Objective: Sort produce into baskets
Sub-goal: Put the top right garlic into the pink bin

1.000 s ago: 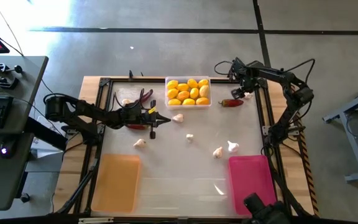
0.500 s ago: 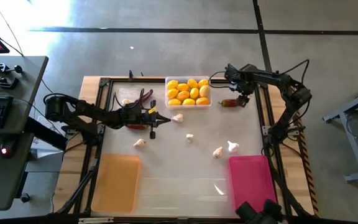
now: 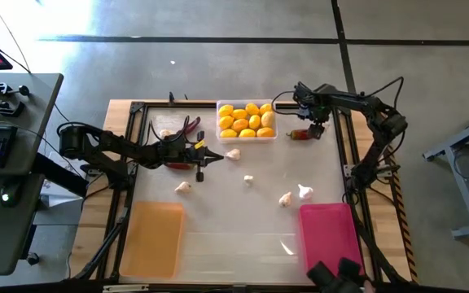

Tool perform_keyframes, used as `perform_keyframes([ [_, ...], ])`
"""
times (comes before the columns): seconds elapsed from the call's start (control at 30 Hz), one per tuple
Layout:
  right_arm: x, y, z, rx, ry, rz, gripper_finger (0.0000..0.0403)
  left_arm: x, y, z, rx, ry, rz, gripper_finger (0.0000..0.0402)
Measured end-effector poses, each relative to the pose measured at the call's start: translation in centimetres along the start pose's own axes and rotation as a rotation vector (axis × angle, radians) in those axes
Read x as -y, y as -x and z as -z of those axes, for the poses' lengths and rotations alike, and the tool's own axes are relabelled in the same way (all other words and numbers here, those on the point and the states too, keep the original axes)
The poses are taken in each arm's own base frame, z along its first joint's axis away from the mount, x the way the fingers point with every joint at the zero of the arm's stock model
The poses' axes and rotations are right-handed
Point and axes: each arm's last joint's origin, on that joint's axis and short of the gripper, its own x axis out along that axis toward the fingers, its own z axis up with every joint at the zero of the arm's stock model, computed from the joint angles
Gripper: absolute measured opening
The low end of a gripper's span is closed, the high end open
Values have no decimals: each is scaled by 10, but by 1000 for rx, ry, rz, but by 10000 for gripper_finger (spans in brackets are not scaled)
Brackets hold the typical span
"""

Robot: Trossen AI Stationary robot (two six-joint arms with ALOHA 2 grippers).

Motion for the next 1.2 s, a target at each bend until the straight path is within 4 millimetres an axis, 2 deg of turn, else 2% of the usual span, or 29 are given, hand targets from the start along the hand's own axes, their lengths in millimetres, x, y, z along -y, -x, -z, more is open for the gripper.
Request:
perform_keyframes([
  [0.3,-8,-28,-10,-151,94,-14,236,0,0,0,-3,0,1,0],
  [0.5,-9,-29,-8,-185,81,-5,236,0,0,0,-3,-1,1,0],
  [0.7,-5,-30,0,-237,-29,-21,236,0,0,0,-3,-1,0,0],
  [0.93,-4,-31,-1,-231,-99,-2,235,0,0,1,-7,0,2,0],
  [1.03,-4,-31,0,-235,-106,9,223,0,0,1,-7,0,2,0],
  [1.2,-4,-30,2,-260,-136,28,173,0,0,1,-7,0,2,0],
])
